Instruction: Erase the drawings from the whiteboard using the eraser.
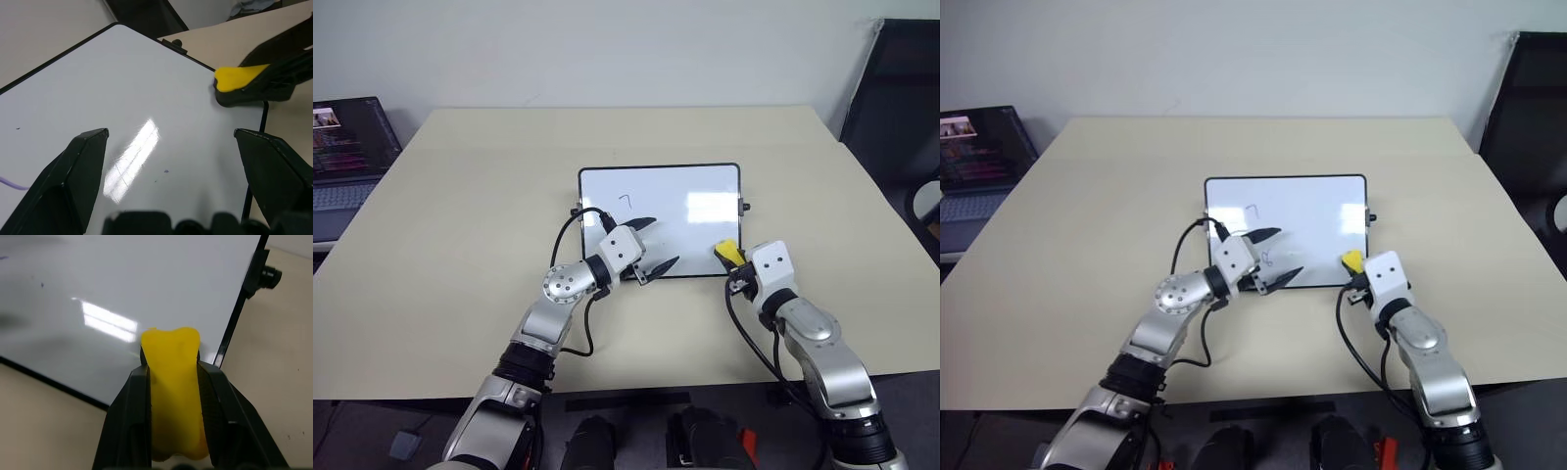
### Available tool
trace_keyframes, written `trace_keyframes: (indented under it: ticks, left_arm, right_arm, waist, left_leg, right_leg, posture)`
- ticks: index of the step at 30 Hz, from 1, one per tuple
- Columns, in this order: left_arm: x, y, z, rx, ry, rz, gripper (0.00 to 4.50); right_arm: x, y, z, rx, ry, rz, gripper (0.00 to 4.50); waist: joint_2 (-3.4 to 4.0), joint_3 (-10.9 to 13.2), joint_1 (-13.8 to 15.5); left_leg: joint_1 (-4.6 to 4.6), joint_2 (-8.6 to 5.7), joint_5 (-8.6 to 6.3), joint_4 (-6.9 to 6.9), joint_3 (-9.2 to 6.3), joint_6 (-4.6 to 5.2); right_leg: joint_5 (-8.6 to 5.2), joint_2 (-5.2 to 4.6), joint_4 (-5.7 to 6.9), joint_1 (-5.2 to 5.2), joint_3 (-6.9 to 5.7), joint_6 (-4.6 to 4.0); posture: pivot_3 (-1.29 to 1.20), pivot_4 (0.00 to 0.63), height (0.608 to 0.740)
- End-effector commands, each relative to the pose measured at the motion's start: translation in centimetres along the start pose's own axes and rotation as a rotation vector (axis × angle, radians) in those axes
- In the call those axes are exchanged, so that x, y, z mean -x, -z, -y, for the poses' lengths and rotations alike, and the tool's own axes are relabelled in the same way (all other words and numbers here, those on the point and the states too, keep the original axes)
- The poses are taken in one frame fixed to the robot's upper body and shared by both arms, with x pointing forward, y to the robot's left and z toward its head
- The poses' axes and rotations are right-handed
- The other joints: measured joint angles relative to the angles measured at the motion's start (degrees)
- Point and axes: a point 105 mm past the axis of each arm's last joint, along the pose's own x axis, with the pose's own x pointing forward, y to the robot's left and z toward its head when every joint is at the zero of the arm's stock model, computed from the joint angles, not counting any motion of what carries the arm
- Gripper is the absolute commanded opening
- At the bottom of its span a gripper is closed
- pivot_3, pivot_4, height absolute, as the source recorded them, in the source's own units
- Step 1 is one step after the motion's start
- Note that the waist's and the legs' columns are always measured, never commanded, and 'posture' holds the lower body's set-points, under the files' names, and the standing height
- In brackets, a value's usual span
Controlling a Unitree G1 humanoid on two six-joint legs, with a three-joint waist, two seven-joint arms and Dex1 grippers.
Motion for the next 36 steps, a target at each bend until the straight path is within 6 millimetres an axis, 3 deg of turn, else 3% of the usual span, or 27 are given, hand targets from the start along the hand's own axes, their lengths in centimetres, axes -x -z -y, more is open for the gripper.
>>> trace_keyframes:
  ticks: [1, 8, 13, 22, 27, 36]
  left_arm:
    - [-0.2, -1.2, -0.7, -0.026, -0.023, 0.042, 4.50]
    - [-0.3, -1.2, -0.5, -0.027, -0.015, 0.046, 4.50]
    - [1.4, -1.3, -0.1, -0.052, -0.027, 0.047, 4.50]
    - [4.2, 1.0, 1.2, -0.035, -0.146, -0.078, 4.50]
    - [5.3, 1.8, -0.1, -0.014, -0.281, -0.135, 4.50]
    - [5.5, 2.3, -3.1, -0.063, -0.330, -0.156, 4.50]
  right_arm:
    - [0.3, 0.0, 0.7, 0.018, 0.013, -0.007, 0.98]
    - [-0.1, -1.7, 1.3, 0.003, 0.007, 0.093, 0.98]
    - [0.0, -4.3, 1.0, 0.029, -0.034, 0.229, 0.98]
    - [-1.6, -4.8, -0.5, 0.052, -0.098, 0.286, 0.98]
    - [-3.2, -6.5, -2.1, 0.054, -0.162, 0.347, 0.98]
    - [-6.5, -10.9, -4.3, 0.088, -0.227, 0.471, 0.98]
  waist:
    - [0.00, 0.00, 0.02]
    - [-0.01, 0.00, 0.04]
    - [0.01, 0.02, -0.16]
    - [0.03, 0.04, 0.04]
    - [0.04, 0.04, -0.01]
    - [0.06, 0.05, 0.07]
  left_leg:
    - [0.00, 0.00, 0.00, 0.04, 0.00, 0.00]
    - [-0.04, -0.03, 0.00, 0.10, 0.03, 0.00]
    - [-0.04, -0.01, -0.01, 0.05, 0.04, 0.00]
    - [-0.05, 0.00, -0.01, 0.02, 0.03, 0.00]
    - [-0.04, 0.03, 0.00, 0.04, 0.01, 0.01]
    - [-0.07, 0.03, 0.00, 0.02, 0.02, 0.01]
  right_leg:
    - [0.02, 0.00, 0.00, 0.02, 0.00, 0.01]
    - [0.05, 0.00, -0.05, 0.04, 0.00, 0.07]
    - [0.05, 0.02, -0.06, 0.00, 0.02, 0.07]
    - [0.05, -0.01, -0.07, -0.02, 0.09, 0.04]
    - [0.06, 0.00, -0.04, -0.02, 0.06, 0.03]
    - [0.08, 0.04, -0.08, -0.04, 0.01, 0.00]
  posture:
    - [0.00, 0.150, 0.740]
    - [0.00, 0.150, 0.740]
    - [0.00, 0.150, 0.740]
    - [0.00, 0.150, 0.740]
    - [0.00, 0.150, 0.740]
    - [0.00, 0.150, 0.740]
